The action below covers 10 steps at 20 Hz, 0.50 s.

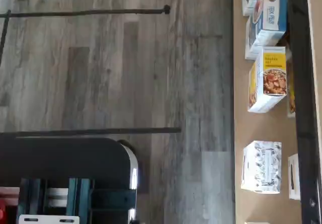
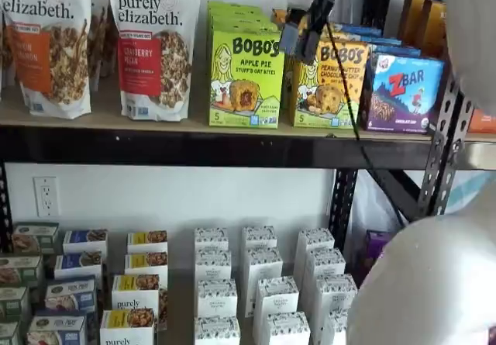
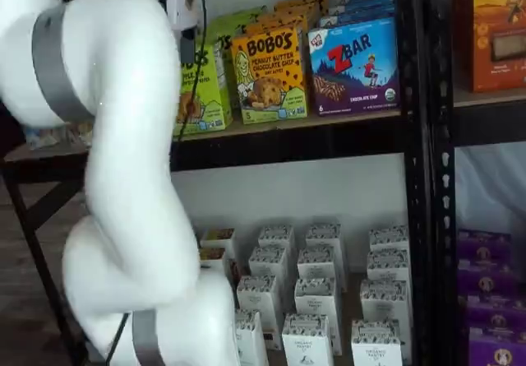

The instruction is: Pick the green box on the top shelf, the fourth from the left

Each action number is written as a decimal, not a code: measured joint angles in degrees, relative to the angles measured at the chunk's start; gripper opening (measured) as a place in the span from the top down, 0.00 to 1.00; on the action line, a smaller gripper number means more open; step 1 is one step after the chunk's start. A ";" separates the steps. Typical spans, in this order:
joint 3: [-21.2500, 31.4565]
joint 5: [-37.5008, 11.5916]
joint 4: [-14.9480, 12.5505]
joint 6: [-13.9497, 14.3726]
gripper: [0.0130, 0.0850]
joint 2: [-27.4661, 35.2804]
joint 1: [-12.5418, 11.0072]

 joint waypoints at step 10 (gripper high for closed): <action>1.28 -1.42 0.89 -0.31 0.00 -1.76 -0.63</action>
